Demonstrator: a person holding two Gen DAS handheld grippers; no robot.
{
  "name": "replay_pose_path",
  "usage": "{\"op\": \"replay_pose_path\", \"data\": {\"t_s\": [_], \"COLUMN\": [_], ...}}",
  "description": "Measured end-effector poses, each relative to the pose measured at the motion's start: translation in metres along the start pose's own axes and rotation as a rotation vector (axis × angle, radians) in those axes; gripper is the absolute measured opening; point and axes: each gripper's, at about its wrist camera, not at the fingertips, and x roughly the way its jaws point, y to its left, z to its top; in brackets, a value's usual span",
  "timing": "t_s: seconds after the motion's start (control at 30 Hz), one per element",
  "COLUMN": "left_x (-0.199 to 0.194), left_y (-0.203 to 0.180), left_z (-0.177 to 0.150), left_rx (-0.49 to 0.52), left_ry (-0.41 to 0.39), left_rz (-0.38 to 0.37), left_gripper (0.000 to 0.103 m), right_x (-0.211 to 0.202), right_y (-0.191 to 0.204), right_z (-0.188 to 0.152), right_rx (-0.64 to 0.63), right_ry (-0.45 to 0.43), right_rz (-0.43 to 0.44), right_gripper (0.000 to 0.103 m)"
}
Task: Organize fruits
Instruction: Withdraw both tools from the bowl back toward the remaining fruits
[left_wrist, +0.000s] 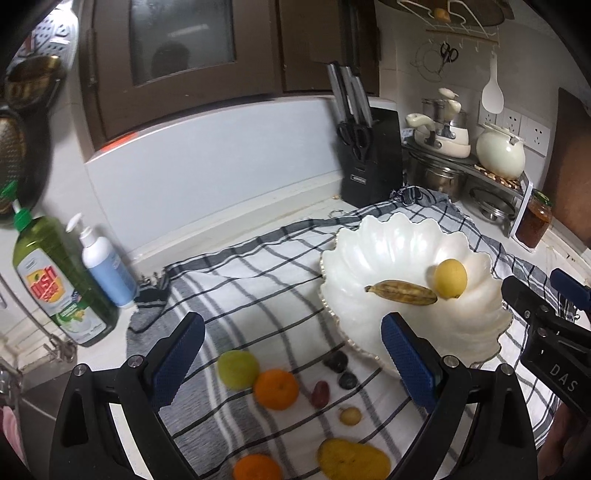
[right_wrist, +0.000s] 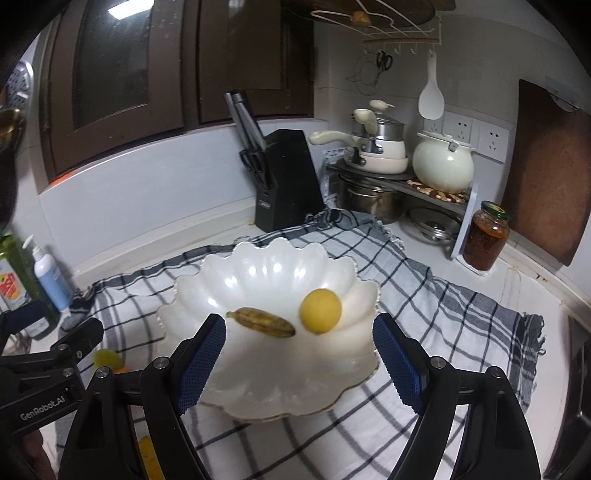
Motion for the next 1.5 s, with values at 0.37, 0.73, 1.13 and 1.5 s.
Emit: {"op": "replay_pose_path", "data": {"t_s": [0.37, 0.73, 1.13, 1.5], "left_x": [-0.022, -0.037, -0.034, -0.021], "left_y": [0.030, 0.058, 0.076, 0.082], "left_z": [-0.027, -0.061, -0.094, -0.125], "left_rx": [-0.034, -0.059, -0.077, -0.070], "left_ry": [-0.004, 0.001, 0.037, 0.069], "left_rz": [0.028, 0.078, 0.100, 0.107], "left_gripper": [0.098, 0.098, 0.098, 0.098], "right_x": [-0.016, -0.020, -0.017, -0.001], "right_y": [0.032, 0.064, 0.089, 0.103], "right_z": [-0.018, -0.043, -0.070, -0.105], "right_rx": [-0.045, -0.102, -0.150, -0.168], "right_ry": [0.004, 0.032, 0.075, 0.154], "right_rz": [0.066, 0.136, 0.178, 0.212], "right_gripper": [0.083, 0.083, 0.083, 0.083]}}
